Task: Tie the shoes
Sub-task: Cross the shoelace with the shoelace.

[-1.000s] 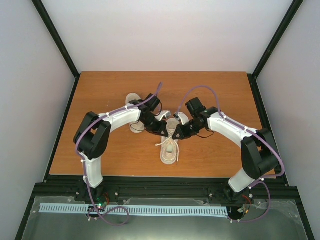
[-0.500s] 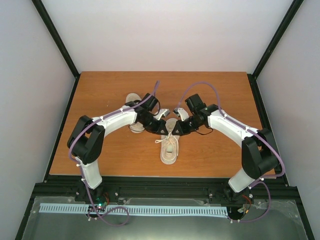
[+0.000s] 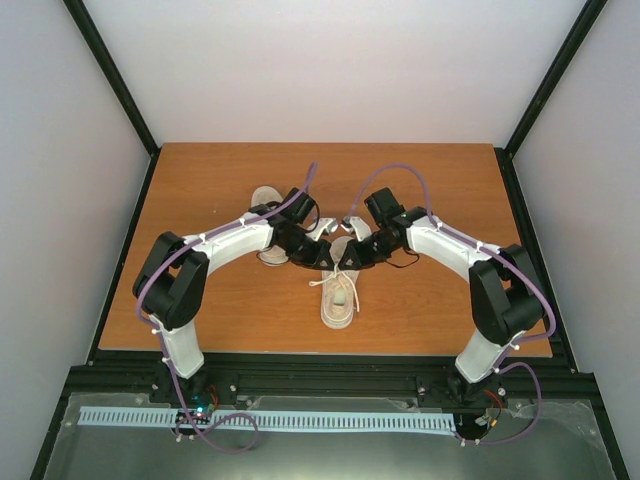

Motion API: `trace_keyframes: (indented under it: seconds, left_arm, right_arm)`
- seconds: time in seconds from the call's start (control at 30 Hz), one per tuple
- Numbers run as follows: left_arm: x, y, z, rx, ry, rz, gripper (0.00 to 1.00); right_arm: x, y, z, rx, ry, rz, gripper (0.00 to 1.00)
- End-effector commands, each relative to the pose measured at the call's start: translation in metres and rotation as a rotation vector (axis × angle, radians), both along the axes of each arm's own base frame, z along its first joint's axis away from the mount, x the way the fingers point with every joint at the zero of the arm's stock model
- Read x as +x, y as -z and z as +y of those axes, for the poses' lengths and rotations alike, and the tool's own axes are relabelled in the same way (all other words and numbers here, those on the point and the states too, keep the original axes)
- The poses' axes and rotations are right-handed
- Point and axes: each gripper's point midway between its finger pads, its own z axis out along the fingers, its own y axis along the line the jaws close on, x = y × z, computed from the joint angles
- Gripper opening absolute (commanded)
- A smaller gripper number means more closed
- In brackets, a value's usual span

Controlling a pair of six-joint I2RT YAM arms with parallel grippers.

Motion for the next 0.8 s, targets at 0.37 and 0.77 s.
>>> trace_keyframes:
  seconds: [0.37,0.77]
  left_arm:
    - [0.005,-0.022,-0.006,-0.052,-0.018,-0.057,0.01]
    - [0.0,-0.025,-0.009,-0.08,-0.003,-0.052,0.01]
  right_arm:
    - [-0.006,0.013,0.007,-0.006,-0.033,0.005,0.03]
    - [0.002,0.021,0.008,-0.025,-0.006,0.006,0.03]
